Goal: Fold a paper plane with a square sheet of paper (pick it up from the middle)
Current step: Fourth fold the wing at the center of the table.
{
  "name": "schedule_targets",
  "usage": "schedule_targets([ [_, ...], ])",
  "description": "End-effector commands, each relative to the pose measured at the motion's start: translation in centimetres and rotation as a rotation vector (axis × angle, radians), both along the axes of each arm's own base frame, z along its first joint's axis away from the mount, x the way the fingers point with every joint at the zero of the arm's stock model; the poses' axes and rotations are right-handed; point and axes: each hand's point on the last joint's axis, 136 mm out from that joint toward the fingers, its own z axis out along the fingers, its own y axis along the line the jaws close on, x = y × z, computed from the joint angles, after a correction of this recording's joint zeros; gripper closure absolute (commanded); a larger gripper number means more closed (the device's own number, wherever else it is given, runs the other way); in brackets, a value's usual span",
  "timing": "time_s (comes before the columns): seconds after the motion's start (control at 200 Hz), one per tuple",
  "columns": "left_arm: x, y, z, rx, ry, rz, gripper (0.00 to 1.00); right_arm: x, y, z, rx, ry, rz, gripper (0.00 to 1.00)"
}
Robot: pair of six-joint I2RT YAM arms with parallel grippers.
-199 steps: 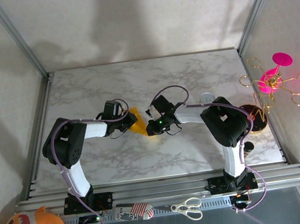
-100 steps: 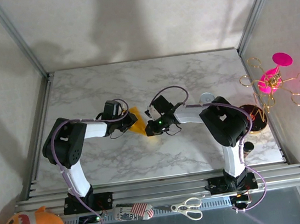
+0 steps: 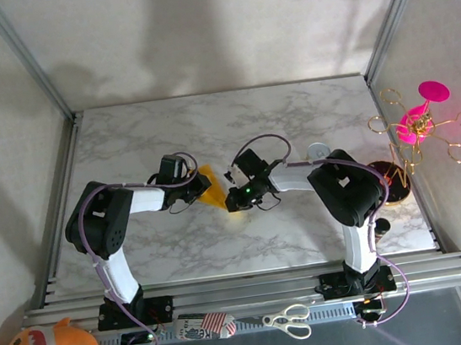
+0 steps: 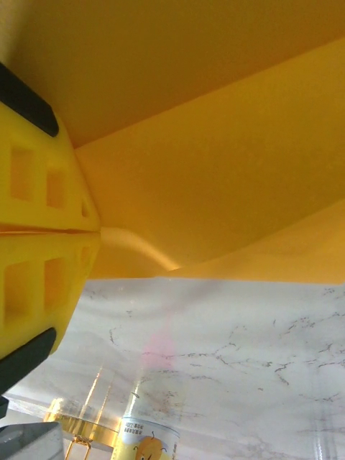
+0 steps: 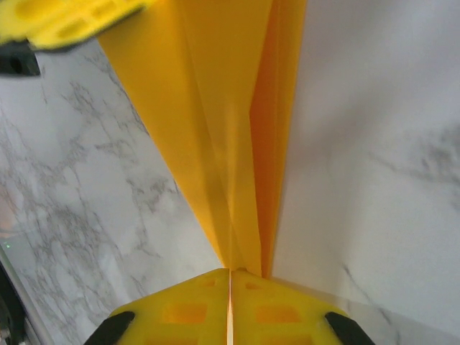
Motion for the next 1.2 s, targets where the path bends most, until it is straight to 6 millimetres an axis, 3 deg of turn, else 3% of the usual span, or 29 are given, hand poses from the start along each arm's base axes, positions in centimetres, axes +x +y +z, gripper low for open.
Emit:
schedule_targets([
  [0.0, -3.7, 3.9, -6.8, 0.200, 0.202, 0.072, 0.91, -1.0, -1.0, 1.3, -0.006, -0.007, 0.019, 0.88],
  [0.11, -3.6, 3.8, -6.5, 0.190, 0.195, 0.068, 0.91, 0.9, 0.5, 4.6, 0.087, -0.120, 0.006, 0.89],
  [0.19, -3.5, 3.7, -6.4, 0.187, 0.192, 0.068, 0.91, 2.2, 1.5, 5.6, 0.123, -0.157, -0.007, 0.89],
  [0.466, -3.6, 3.5, -6.3, 0.175, 0.191, 0.066, 0.91, 3.9, 3.1, 2.9, 0.060, -0.139, -0.013, 0.92],
  [0.806, -3.4, 3.3, -5.7, 0.167, 0.181, 0.058, 0.90, 3.1, 1.9, -0.6, -0.032, -0.086, -0.020, 0.92],
  [0.926, -2.5, 2.6, -4.1, 0.147, 0.136, 0.035, 0.90, 2.7, 1.3, -1.7, -0.069, -0.068, -0.022, 0.92],
  [1.197, 0.0, 0.5, 2.0, 0.090, -0.039, -0.059, 0.87, 1.9, 0.0, -3.2, -0.138, -0.038, -0.014, 0.93],
])
